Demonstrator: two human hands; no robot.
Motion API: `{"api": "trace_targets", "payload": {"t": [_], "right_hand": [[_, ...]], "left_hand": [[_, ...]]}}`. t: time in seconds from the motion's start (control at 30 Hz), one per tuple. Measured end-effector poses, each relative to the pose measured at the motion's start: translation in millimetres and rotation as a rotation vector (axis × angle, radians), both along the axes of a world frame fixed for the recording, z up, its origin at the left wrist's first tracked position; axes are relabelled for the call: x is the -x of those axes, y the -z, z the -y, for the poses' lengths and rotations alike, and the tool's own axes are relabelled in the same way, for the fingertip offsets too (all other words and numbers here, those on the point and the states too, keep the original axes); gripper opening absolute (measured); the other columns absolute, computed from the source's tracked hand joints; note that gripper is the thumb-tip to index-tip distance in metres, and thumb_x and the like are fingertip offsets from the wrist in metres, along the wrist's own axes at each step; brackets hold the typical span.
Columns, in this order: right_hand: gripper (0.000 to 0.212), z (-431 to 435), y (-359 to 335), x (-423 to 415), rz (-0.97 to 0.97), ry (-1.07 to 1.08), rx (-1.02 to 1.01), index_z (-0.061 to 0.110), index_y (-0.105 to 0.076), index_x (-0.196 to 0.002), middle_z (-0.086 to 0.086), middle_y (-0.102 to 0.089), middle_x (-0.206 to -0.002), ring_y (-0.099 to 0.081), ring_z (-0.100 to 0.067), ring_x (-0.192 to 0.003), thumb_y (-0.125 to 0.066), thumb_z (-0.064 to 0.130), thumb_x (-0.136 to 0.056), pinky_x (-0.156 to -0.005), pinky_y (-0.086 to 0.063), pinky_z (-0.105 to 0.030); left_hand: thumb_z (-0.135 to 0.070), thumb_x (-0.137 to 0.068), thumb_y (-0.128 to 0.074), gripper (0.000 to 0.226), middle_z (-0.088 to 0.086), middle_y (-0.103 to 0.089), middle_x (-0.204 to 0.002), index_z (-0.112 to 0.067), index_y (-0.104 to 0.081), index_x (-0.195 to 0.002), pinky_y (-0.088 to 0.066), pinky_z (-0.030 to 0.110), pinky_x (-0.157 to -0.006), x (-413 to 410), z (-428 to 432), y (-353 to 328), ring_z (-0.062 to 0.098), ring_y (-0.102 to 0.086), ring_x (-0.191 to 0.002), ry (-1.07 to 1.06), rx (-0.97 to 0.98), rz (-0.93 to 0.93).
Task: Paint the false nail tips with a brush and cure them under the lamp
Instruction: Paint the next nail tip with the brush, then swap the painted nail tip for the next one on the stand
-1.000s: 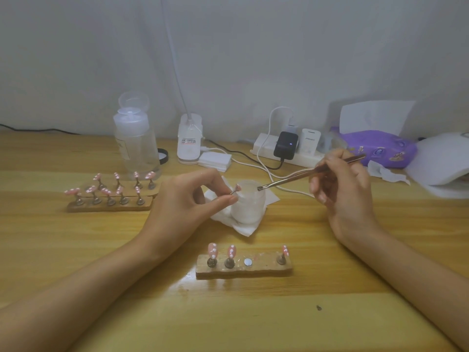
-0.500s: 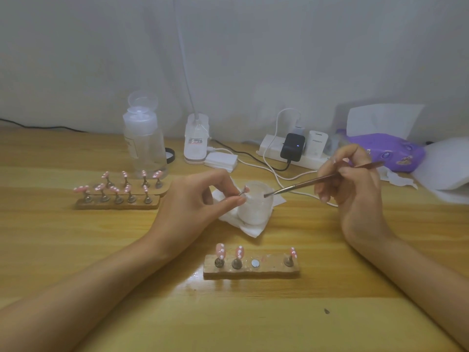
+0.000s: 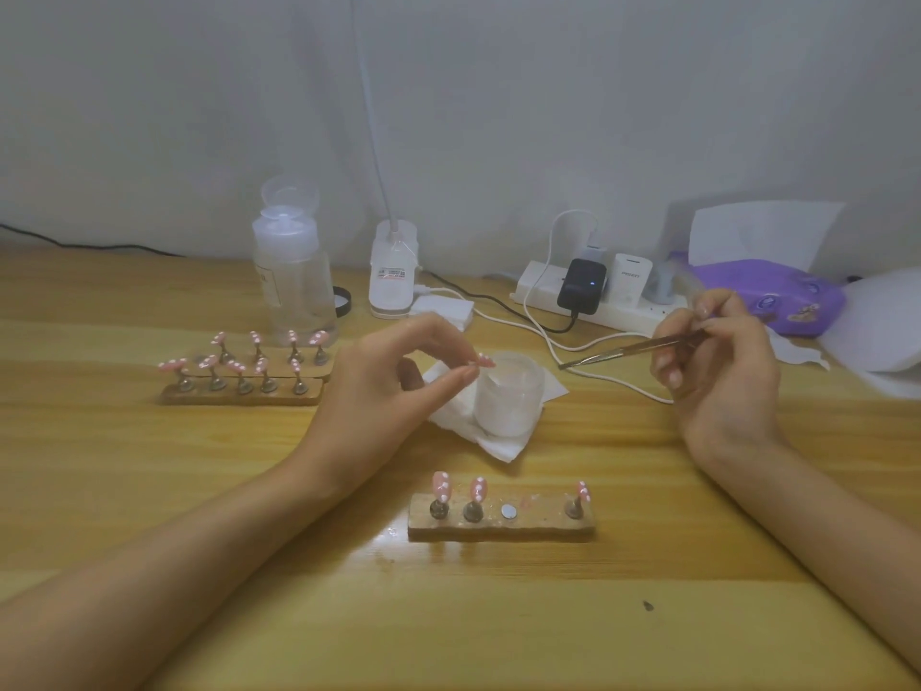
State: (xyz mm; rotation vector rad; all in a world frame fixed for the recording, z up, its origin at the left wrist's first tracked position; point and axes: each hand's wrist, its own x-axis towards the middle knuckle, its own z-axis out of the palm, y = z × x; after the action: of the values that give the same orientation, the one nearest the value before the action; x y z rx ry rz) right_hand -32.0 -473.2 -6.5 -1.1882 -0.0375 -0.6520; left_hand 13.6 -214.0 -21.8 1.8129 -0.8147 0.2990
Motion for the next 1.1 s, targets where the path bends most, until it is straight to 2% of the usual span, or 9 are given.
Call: {"api": "trace_targets", "payload": {"t": [0.07, 0.17, 0.3, 0.4, 0.53, 0.7, 0.83, 0.93, 1.1], "right_hand": [[0.025, 0.5, 0.1, -1.6, -0.054, -0.009, -0.106, 0.017, -0.038, -0.078, 0.003, -0.053, -0.055, -0.045, -0.01, -0.044, -0.025, 0.003, -0.093, -0.04, -0.031, -0.017], [0.026, -1.8, -0.2, -3.1, -0.108, -0.018, -0.182, 0.017, -0.04, -0.076, 0.004, -0.051, -0.054, -0.045, -0.009, -0.043, -0.027, 0.007, -0.095, -0.039, -0.031, -0.015], [0.025, -5.5, -0.7, -3.0, -0.124, -0.027, -0.157, 0.017, -0.041, -0.077, 0.005, -0.052, -0.055, -0.045, -0.009, -0.044, -0.028, 0.007, -0.096, -0.038, -0.03, -0.016], [0.025, -8.4, -0.5, -2.6, -0.118, -0.042, -0.117, 0.016, -0.042, -0.078, 0.005, -0.054, -0.055, -0.046, -0.009, -0.043, -0.029, 0.005, -0.096, -0.037, -0.03, -0.016], [0.025, -11.5, -1.0, -3.1, -0.134, -0.063, -0.062, 0.015, -0.043, -0.079, 0.004, -0.053, -0.054, -0.046, -0.009, -0.041, -0.029, 0.003, -0.095, -0.036, -0.028, -0.017], [0.025, -12.3, 0.0, -3.7, -0.146, -0.078, -0.021, 0.015, -0.042, -0.079, 0.004, -0.052, -0.054, -0.046, -0.01, -0.042, -0.029, 0.001, -0.096, -0.037, -0.029, -0.017], [0.026, -12.5, -0.3, -4.0, -0.157, -0.082, -0.013, 0.015, -0.043, -0.079, 0.004, -0.051, -0.055, -0.046, -0.009, -0.042, -0.03, 0.001, -0.096, -0.037, -0.03, -0.017], [0.026, -12.0, 0.0, -4.0, -0.163, -0.082, -0.006, 0.015, -0.043, -0.079, 0.005, -0.052, -0.055, -0.047, -0.009, -0.042, -0.03, 0.001, -0.097, -0.037, -0.031, -0.017], [0.026, -11.5, 1.3, -4.2, -0.158, -0.088, -0.008, 0.015, -0.045, -0.079, 0.004, -0.053, -0.057, -0.047, -0.01, -0.043, -0.031, 0.001, -0.096, -0.037, -0.031, -0.017]], "left_hand": [[-0.015, -0.089, -0.072, 0.006, -0.01, -0.074, -0.092, -0.015, -0.068, -0.094, -0.044, 0.021, -0.047, 3.0, -0.8, -7.1, 0.0, -0.065, -0.068, 0.019, 0.076, -0.018], [-0.015, -0.092, -0.069, 0.006, -0.002, -0.076, -0.095, -0.011, -0.065, -0.094, -0.046, 0.02, -0.05, 9.1, -1.6, -30.9, 0.003, -0.063, -0.061, 0.043, 0.187, -0.015], [-0.005, -0.092, -0.067, 0.006, 0.012, -0.076, -0.093, -0.007, -0.062, -0.092, -0.051, 0.017, -0.059, 27.1, 1.1, -71.6, 0.012, -0.074, -0.086, 0.191, 0.31, 0.074], [-0.02, -0.09, -0.071, 0.009, -0.012, -0.076, -0.102, -0.025, -0.065, -0.086, -0.051, 0.024, -0.061, 44.9, 2.2, -80.5, 0.015, -0.071, -0.1, 0.261, 0.101, 0.149], [-0.039, -0.08, -0.075, 0.006, -0.021, -0.067, -0.114, -0.037, -0.071, -0.083, -0.041, 0.027, -0.094, 58.0, 3.6, -54.9, 0.011, -0.053, -0.115, 0.227, -0.229, 0.219], [-0.048, -0.075, -0.074, 0.011, -0.022, -0.063, -0.109, -0.038, -0.074, -0.079, -0.036, 0.038, -0.095, 68.1, 6.0, -15.6, 0.009, -0.045, -0.108, 0.099, -0.346, 0.197], [-0.052, -0.076, -0.072, 0.011, -0.025, -0.061, -0.105, -0.041, -0.07, -0.078, -0.027, 0.027, -0.095, 68.4, 2.9, -4.8, 0.004, -0.043, -0.102, 0.04, -0.412, 0.144], [-0.052, -0.076, -0.067, 0.008, -0.028, -0.059, -0.109, -0.045, -0.068, -0.08, -0.022, 0.02, -0.098, 67.2, -1.3, -4.0, 0.0, -0.042, -0.108, 0.025, -0.4, 0.052], [-0.043, -0.076, -0.076, 0.014, -0.034, -0.059, -0.108, -0.049, -0.068, -0.086, -0.021, 0.017, -0.094, 63.0, -3.0, -5.8, -0.004, -0.04, -0.109, 0.033, -0.405, -0.062]]}}
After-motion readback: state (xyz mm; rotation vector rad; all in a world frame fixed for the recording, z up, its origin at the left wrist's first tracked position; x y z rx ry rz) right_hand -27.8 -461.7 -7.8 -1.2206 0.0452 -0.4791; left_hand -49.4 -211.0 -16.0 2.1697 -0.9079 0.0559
